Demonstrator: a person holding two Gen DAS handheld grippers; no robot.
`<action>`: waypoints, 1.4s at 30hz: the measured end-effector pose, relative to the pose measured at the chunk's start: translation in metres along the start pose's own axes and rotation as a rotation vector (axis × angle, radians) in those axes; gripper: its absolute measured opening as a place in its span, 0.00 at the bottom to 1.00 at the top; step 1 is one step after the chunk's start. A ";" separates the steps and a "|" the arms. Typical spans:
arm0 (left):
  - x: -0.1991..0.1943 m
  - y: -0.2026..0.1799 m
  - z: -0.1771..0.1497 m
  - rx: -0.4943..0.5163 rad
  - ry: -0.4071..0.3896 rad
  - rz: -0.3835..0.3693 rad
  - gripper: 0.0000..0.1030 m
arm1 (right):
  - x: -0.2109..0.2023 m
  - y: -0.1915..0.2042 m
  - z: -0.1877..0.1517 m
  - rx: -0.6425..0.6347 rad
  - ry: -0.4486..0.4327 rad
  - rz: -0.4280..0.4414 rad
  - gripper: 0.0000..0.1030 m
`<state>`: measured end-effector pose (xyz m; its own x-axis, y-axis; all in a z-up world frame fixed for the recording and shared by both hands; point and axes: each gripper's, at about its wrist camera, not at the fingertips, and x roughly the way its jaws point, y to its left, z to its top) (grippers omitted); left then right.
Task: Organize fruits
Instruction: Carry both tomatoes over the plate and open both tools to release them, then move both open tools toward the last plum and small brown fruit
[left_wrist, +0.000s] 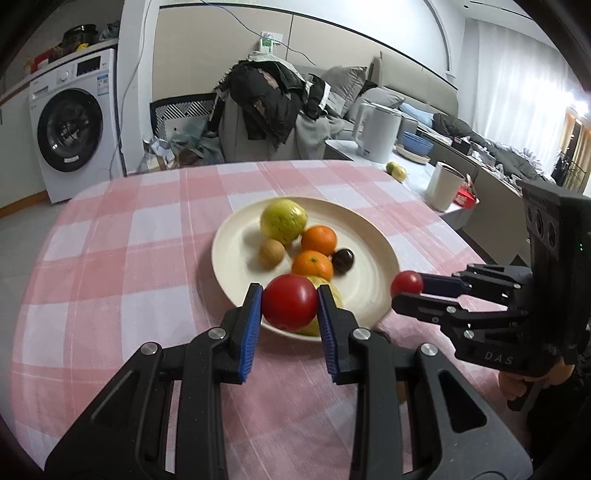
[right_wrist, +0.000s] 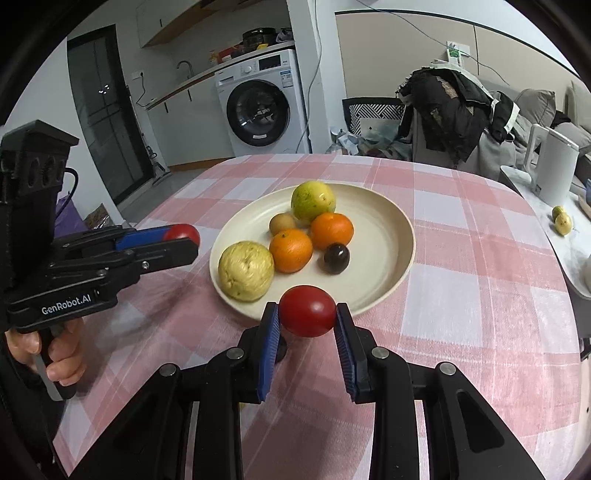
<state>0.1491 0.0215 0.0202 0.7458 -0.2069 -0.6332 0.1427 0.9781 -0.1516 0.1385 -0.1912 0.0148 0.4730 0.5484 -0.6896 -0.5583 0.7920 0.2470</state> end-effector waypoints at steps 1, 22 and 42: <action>0.002 0.002 0.002 0.000 0.003 0.008 0.26 | 0.002 0.000 0.002 0.004 0.001 -0.001 0.30; 0.033 0.014 0.005 -0.030 0.007 0.060 0.49 | 0.007 0.001 0.004 -0.010 -0.015 -0.035 0.38; -0.033 -0.008 -0.027 -0.041 -0.068 0.084 0.99 | -0.020 0.002 -0.012 -0.004 0.010 -0.062 0.95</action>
<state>0.1059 0.0196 0.0221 0.7969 -0.1205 -0.5920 0.0521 0.9900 -0.1313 0.1204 -0.2037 0.0208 0.5002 0.4957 -0.7100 -0.5308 0.8234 0.2009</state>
